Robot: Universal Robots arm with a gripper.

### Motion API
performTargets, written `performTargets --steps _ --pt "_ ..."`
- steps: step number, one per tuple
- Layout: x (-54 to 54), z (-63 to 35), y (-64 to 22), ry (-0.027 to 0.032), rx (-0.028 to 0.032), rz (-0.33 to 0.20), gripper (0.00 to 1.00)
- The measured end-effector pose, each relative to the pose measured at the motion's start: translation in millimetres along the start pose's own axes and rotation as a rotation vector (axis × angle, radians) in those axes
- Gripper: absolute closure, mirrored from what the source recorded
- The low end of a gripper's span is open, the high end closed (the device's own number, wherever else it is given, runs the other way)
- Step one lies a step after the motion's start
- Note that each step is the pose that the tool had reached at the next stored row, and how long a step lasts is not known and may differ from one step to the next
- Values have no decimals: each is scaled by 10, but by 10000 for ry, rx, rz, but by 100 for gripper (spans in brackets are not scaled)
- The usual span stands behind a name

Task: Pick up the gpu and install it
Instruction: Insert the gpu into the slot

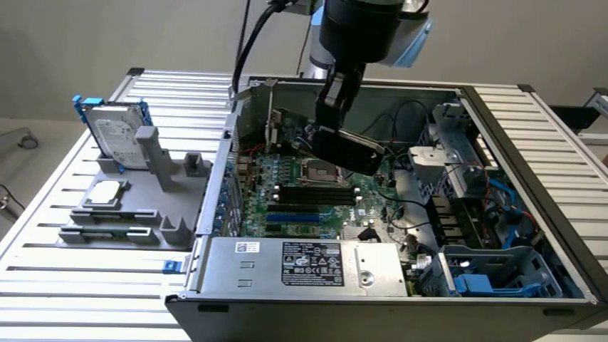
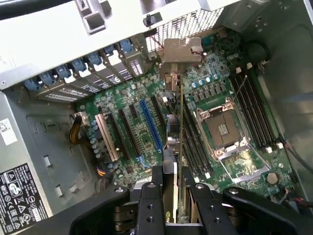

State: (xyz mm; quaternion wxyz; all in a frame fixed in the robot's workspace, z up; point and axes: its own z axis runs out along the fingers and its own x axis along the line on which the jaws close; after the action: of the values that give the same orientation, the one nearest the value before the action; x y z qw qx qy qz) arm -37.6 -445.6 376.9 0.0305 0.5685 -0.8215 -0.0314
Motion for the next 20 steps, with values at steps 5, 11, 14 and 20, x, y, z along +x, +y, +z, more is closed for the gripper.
performTargets --steps 5,11,14,20 --pt "-1 52 -4 80 13 -912 74" --pt "-2 125 -11 174 29 -2004 74" --pt "-2 176 -15 221 37 -2545 74" --pt "9 289 9 286 52 -3309 74"
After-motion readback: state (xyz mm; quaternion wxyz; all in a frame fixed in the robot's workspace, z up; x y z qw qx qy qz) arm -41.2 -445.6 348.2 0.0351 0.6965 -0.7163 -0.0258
